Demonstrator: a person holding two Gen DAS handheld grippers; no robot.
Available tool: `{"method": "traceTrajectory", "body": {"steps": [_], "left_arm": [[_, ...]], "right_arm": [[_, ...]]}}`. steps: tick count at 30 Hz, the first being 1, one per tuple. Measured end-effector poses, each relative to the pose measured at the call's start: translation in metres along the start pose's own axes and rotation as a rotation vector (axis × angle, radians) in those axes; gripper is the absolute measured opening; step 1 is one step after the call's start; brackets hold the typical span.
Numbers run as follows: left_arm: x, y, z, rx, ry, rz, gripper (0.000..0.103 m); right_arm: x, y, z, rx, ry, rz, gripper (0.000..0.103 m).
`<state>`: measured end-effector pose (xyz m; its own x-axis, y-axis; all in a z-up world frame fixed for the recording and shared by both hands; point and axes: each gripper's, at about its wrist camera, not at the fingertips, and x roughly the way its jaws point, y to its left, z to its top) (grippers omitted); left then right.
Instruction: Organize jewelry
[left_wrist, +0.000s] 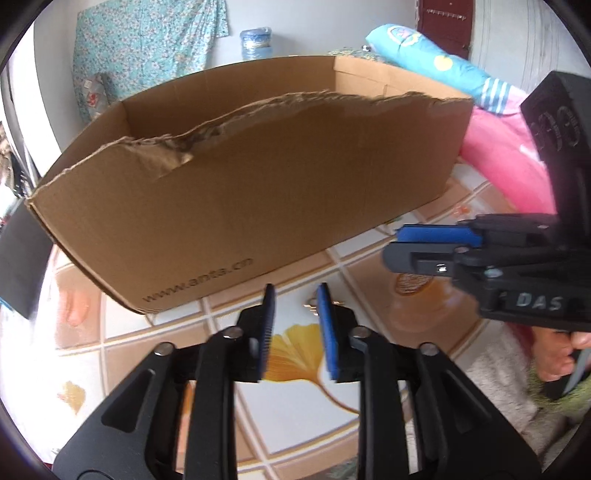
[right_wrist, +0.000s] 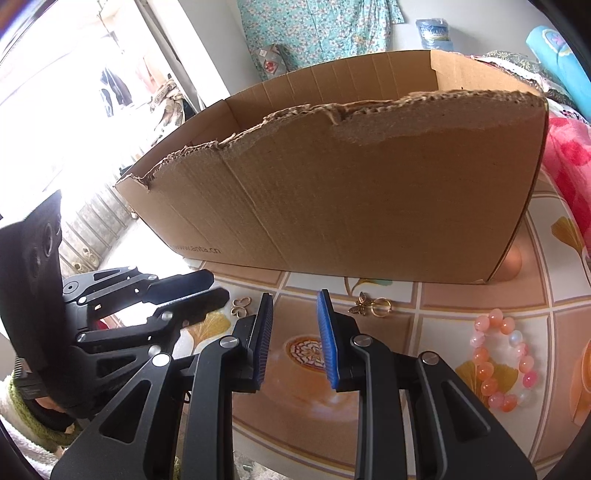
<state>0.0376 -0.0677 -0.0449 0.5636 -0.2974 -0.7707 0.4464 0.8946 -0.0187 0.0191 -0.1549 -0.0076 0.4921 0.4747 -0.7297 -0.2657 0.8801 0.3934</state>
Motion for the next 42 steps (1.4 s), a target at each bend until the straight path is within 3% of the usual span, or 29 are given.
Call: {"method": "traceTrajectory", "body": {"steps": [5, 10, 14, 24, 27, 35, 39, 40, 42], "left_arm": [[0.01, -0.018, 0.001, 0.054, 0.034, 0.02, 0.031], [0.009, -0.016, 0.002, 0.044, 0.039, 0.015, 0.031], [0.008, -0.006, 0.002, 0.044, 0.049, -0.002, 0.019], [0.005, 0.0, -0.001, 0.033, 0.051, -0.021, 0.018], [0.004, 0.002, -0.001, 0.03, 0.05, -0.03, 0.01], [-0.009, 0.008, -0.006, 0.013, 0.03, -0.045, 0.011], [-0.013, 0.009, -0.008, 0.017, 0.026, -0.014, 0.012], [-0.014, 0.012, -0.01, 0.005, 0.029, -0.007, 0.014], [-0.016, 0.02, -0.013, -0.023, 0.028, 0.014, 0.025]], "right_arm": [[-0.002, -0.002, -0.002, 0.008, -0.007, 0.001, 0.025], [-0.006, -0.003, -0.004, 0.016, -0.019, 0.0, 0.025], [-0.006, -0.003, -0.004, 0.025, -0.026, 0.001, 0.025], [-0.01, -0.004, -0.007, 0.031, -0.035, -0.002, 0.025], [-0.011, -0.005, -0.008, 0.03, -0.034, -0.003, 0.025], [-0.011, -0.002, -0.006, 0.026, -0.031, -0.003, 0.025], [-0.007, 0.005, -0.005, 0.005, -0.009, 0.019, 0.025], [-0.006, 0.009, -0.005, -0.006, -0.003, 0.022, 0.025], [-0.001, 0.018, -0.006, -0.039, 0.013, 0.032, 0.026]]}}
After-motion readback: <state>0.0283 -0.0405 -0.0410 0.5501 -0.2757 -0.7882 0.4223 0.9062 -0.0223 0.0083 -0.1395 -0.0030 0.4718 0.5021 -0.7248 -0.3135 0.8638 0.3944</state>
